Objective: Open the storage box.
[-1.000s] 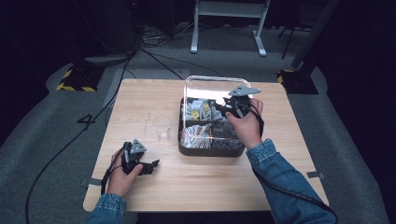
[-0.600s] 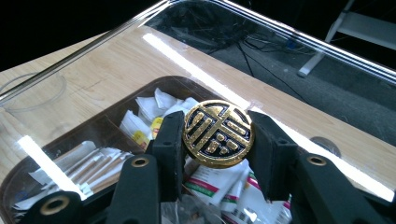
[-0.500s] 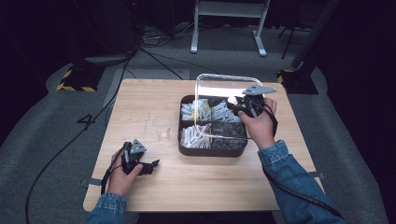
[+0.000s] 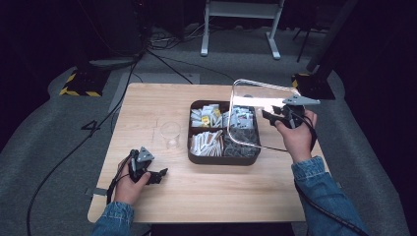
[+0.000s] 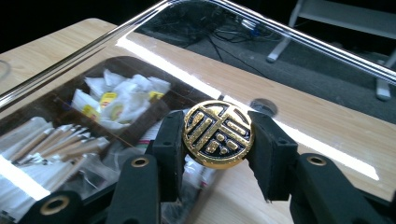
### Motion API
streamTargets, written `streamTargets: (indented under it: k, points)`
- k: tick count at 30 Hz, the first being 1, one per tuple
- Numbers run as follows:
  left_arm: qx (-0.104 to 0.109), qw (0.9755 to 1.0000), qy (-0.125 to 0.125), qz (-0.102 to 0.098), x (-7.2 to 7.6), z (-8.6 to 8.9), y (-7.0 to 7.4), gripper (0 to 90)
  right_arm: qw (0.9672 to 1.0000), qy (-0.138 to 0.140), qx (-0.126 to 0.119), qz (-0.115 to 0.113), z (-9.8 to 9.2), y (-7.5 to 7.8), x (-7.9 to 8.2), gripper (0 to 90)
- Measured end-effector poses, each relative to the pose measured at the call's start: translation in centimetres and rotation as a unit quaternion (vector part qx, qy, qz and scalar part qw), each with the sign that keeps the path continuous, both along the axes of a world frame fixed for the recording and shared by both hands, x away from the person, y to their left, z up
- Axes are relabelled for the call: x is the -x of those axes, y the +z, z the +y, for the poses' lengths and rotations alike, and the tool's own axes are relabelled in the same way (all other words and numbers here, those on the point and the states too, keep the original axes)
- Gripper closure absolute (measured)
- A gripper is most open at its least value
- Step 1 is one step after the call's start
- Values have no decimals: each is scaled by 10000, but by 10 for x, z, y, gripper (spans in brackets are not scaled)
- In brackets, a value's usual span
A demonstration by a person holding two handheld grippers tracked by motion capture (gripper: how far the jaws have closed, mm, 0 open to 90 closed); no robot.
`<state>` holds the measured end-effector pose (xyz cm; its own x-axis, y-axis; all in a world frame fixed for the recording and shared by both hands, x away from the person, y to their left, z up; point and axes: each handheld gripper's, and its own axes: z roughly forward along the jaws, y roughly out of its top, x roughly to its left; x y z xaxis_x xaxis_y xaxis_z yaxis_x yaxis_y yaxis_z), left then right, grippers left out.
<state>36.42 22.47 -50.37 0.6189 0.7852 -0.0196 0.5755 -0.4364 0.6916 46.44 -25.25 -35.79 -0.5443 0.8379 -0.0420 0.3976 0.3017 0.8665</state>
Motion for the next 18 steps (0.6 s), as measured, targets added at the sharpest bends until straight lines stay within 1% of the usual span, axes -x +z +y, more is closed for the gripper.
streamTargets:
  k: [9,12,18]
  points:
    - [2,10000,-1,11,0,0,0,159,9996,-290,26,-9,-33,2,3,590]
    - [2,10000,-1,11,0,0,0,159,9994,-332,29,6,-42,2,2,590]
    - [5,10000,4,8,0,0,0,160,9993,-364,131,-5,-59,0,-1,590]
